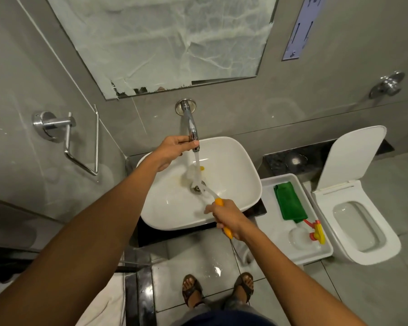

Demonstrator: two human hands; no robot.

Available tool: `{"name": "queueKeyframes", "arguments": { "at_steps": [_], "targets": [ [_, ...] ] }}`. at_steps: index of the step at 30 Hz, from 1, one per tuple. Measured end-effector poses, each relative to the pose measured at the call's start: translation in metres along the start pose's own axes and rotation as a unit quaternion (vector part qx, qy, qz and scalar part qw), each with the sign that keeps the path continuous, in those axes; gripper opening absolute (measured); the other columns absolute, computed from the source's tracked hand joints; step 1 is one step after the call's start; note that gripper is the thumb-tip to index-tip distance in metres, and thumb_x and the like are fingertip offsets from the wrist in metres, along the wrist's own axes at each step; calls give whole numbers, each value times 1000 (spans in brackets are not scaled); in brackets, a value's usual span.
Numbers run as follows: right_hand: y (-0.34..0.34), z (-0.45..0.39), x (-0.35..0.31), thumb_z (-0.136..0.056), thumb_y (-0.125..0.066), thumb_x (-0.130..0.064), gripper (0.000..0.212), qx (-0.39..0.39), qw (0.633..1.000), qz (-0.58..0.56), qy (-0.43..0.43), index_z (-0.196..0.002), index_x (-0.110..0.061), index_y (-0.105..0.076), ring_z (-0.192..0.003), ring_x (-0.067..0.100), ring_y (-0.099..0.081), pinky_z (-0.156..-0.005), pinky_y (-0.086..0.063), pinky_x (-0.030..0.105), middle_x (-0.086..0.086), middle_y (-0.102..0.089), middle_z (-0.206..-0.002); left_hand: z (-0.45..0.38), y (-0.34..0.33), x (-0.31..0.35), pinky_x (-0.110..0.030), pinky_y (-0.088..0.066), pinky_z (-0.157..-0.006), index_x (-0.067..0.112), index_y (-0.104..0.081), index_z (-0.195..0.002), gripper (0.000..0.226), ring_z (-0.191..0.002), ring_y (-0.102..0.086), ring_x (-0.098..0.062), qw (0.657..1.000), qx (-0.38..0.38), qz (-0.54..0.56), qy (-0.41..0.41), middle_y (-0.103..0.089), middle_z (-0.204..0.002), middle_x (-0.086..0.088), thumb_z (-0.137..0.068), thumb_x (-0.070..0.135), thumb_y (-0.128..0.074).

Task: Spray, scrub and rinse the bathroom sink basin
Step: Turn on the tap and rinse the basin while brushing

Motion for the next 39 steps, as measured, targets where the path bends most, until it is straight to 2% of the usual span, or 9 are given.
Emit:
{"name": "queueKeyframes", "arguments": {
  "at_steps": [3, 5, 9, 14, 16, 25, 31, 36, 39],
  "targets": [
    [8, 2, -17, -83, -68, -12, 17, 108, 949, 277, 101, -84, -14, -52, -71, 21, -54, -57, -41, 24, -4, -52, -76, 1, 0, 0, -38, -42, -116, 23, -80, -123, 29, -112, -68, -12, 1000, 19, 7, -5, -82, -106, 12, -95, 31, -83],
    [7, 0, -17, -84, -69, -11, 18, 118, 949, 274, 98, -83, -16, -51, -68, 19, -53, -59, -41, 24, -3, -52, -77, 2, 0, 0, -35, -43, -113, 27, -80, -117, 21, -101, -67, -3, 1000, 20, 4, -9, -82, -98, 17, -96, 31, -83],
    [-5, -6, 7, -84, -74, -6, 37, -7, 995, -96, -38, -68, -20, -44, -47, 15, -30, -39, -30, 26, -3, -34, -58, 3, -2, 1, -34, -43, -114, 29, -80, -112, 15, -101, -68, -1, 1000, 20, 3, -14, -83, -102, 14, -97, 31, -82],
    [-34, 19, -3, -94, -56, -2, 51, -246, 761, -552, -237, -65, -29, -23, -33, 9, -21, -28, -33, 22, -6, -32, -46, 5, -4, 1, -30, -43, -113, 26, -79, -120, 26, -106, -67, 0, 1000, 23, 6, -13, -81, -108, 13, -96, 34, -83],
    [-33, 24, -9, -91, -53, 0, 51, -263, 745, -567, -233, -67, -31, -20, -37, 6, -17, -28, -33, 22, -7, -30, -47, 6, -5, 0, -30, -44, -113, 26, -78, -122, 28, -106, -66, 0, 1000, 25, 5, -13, -80, -109, 13, -95, 34, -83],
    [-4, 5, -7, -87, -70, -40, 35, -43, 980, -182, -71, -71, -19, -48, -45, 10, -26, -39, -25, 21, -4, -33, -60, 9, -4, 1, -37, -43, -113, 16, -77, -131, 42, -119, -64, -17, 999, 45, -13, -14, -77, -130, -5, -95, 37, -83],
    [12, 3, -27, -103, -43, -63, 60, 139, 959, 215, 120, -97, -6, -62, -81, 24, -62, -72, -47, 32, 4, -64, -87, 12, -8, 1, -30, -47, -98, 15, -73, -128, 40, -92, -63, -9, 997, 74, -21, -30, -77, -126, -14, -96, 37, -82],
    [-4, 1, -9, -104, -50, -55, 47, 35, 996, -79, 12, -77, -17, -46, -46, 10, -32, -42, -30, 24, -2, -36, -62, 13, -10, 1, -28, -47, -92, 15, -72, -124, 38, -90, -63, -8, 995, 88, -25, -37, -77, -124, -15, -96, 39, -82],
    [-26, 8, 3, -106, -53, -43, 42, -110, 909, -373, -151, -74, -16, -46, -36, 7, -30, -34, -25, 16, -4, -32, -55, 12, -9, 0, -31, -46, -95, 19, -72, -124, 38, -97, -62, -13, 995, 87, -33, -32, -75, -126, -12, -95, 43, -82]
  ]
}}
Point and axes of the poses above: each hand's wrist, its own z-axis away from the middle knuckle, its own y-axis out of the back of the hand, x = y × z, the point moved 8 cm from there along -z, towards the middle knuckle
